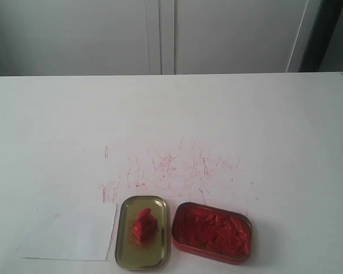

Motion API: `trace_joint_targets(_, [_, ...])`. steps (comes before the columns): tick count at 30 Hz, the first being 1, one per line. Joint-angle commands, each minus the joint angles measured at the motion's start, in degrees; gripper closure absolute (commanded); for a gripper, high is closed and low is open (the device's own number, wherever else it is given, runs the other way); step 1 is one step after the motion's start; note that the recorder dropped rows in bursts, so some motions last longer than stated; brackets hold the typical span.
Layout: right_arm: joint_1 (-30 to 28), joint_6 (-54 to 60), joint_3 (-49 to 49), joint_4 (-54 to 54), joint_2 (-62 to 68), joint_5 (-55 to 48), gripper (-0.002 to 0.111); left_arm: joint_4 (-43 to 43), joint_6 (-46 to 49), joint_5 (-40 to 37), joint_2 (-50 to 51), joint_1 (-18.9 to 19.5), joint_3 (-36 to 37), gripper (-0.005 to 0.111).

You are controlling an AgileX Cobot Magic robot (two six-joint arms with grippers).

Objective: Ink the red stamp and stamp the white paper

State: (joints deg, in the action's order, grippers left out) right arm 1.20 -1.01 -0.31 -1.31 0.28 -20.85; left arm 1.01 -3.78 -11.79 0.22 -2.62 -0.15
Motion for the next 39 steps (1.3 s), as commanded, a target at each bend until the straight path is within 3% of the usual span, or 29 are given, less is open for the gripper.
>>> trace_joint_targets(1, [0.11,-0.23,0.31,-0.2,-0.28,0.85,0.108,-0.08,-0.24,0.21,-0.22,0.15,0.15,0.107])
trace_joint_targets(25, [0.11,-0.23,0.31,-0.2,-0.28,0.85,0.108,-0.08,-0.24,0.53,-0.22,0.15,0.15,0.107])
trace_joint_targets(39, [0.11,-0.23,0.31,-0.2,-0.28,0.85,0.108,-0.08,-0.24,28.16,-0.22,0.15,0.15,0.107])
